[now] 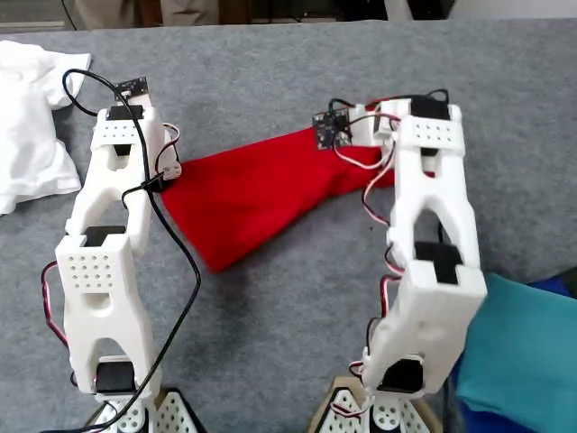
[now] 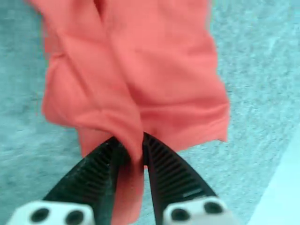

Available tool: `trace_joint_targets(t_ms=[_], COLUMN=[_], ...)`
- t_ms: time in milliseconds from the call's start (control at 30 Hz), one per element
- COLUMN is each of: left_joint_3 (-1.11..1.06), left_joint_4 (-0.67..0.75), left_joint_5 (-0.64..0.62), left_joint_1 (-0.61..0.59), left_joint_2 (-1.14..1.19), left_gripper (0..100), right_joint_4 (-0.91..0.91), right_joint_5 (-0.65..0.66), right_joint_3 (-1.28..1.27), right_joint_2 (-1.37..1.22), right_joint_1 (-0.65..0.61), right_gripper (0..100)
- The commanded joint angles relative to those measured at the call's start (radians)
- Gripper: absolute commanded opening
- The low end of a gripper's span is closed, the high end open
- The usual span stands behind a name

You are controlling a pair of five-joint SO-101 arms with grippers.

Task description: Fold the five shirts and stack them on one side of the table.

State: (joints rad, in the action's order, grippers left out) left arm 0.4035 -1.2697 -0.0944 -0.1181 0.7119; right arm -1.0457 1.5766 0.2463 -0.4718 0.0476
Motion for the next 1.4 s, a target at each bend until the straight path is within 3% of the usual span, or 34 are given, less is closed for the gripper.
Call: trace_joint_targets(t_ms=[0, 533, 633, 833, 1067, 1367], left_joint_3=[0.014, 0.014, 0.014, 0.014, 0.014, 0.014], left_joint_4=[-0.005, -0.005, -0.005, -0.005, -0.005, -0.005], left_joint_5=[0.002, 0.002, 0.002, 0.002, 0.002, 0.002], left_joint_1=[-0.040, -0.040, -0.040, -0.040, -0.040, -0.040], left_joint_2=[0.004, 0.004, 0.004, 0.004, 0.004, 0.004], left_gripper=[2, 2, 2, 2, 2, 2], right_joint_4=[0.015, -0.084, -0.083, -0.089, -0.094, -0.273], right_joint_5=[-0.008, -0.008, -0.008, -0.034, -0.124, -0.201], right_joint_3=[0.162, 0.377, 0.409, 0.492, 0.559, 0.797], right_joint_2=[-0.054, -0.225, -0.257, -0.329, -0.334, -0.337], right_joint_1=[-0.018, -0.148, -0.156, -0.140, -0.134, -0.081], right_gripper=[0.5, 0.9, 5.1, 15.8, 16.2, 16.0])
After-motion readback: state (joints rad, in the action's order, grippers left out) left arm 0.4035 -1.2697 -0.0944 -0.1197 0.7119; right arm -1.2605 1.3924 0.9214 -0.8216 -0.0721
